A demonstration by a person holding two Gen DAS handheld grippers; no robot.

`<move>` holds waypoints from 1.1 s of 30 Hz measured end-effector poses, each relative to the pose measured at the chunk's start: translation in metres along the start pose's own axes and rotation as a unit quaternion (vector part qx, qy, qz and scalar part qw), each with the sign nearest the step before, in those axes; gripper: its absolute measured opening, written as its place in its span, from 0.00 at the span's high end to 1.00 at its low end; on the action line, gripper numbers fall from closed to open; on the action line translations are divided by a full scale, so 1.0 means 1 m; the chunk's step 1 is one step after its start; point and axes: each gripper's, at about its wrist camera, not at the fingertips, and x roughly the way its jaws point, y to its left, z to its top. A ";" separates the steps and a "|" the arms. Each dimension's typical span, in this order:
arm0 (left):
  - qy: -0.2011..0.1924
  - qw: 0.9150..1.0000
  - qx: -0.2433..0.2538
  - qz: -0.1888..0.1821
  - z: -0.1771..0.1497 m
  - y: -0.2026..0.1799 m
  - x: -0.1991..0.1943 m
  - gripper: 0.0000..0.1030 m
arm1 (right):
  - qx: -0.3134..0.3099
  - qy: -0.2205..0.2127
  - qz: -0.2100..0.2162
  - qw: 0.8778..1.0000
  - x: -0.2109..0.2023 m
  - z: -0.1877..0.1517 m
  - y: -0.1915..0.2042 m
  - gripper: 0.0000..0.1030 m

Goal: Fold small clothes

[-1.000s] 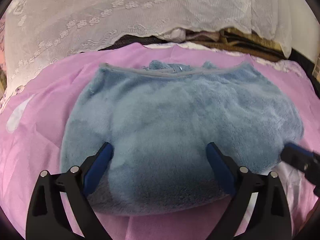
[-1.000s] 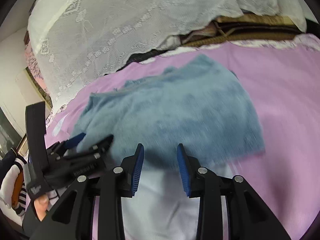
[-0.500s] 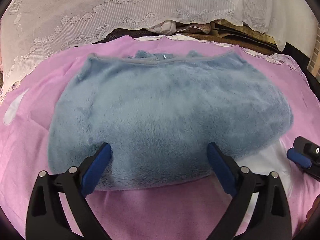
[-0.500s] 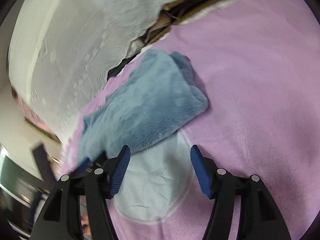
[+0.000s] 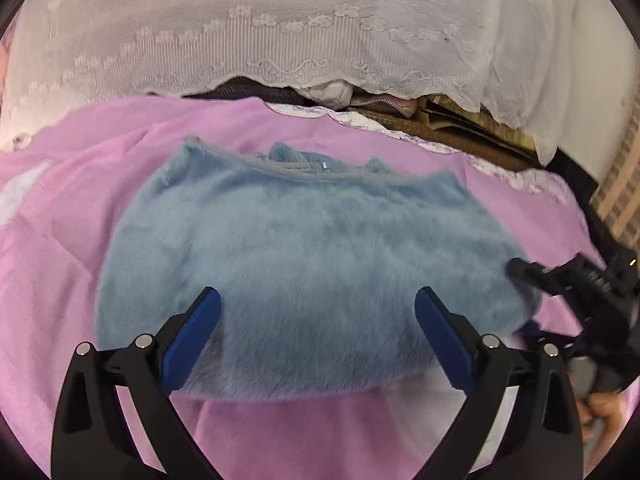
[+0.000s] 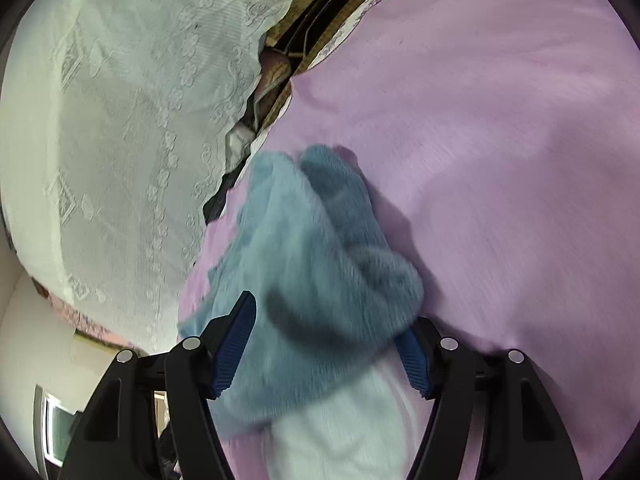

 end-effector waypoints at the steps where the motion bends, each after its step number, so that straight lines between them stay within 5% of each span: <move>1: 0.007 1.000 -0.010 -0.002 0.003 0.000 0.006 0.08 | -0.002 -0.003 -0.002 1.000 0.005 0.002 0.003 0.34; 9: 0.025 0.992 0.079 0.099 -0.007 -0.030 0.043 0.05 | -0.083 -0.026 -0.036 0.996 0.021 0.002 0.024 0.35; 23: 0.001 0.996 0.061 0.067 -0.009 -0.019 0.026 0.06 | -0.107 -0.033 -0.041 0.993 0.020 -0.001 0.024 0.37; 33: -0.028 0.992 0.082 0.095 -0.011 -0.028 0.015 0.06 | -0.115 -0.034 -0.044 0.992 0.021 -0.004 0.026 0.34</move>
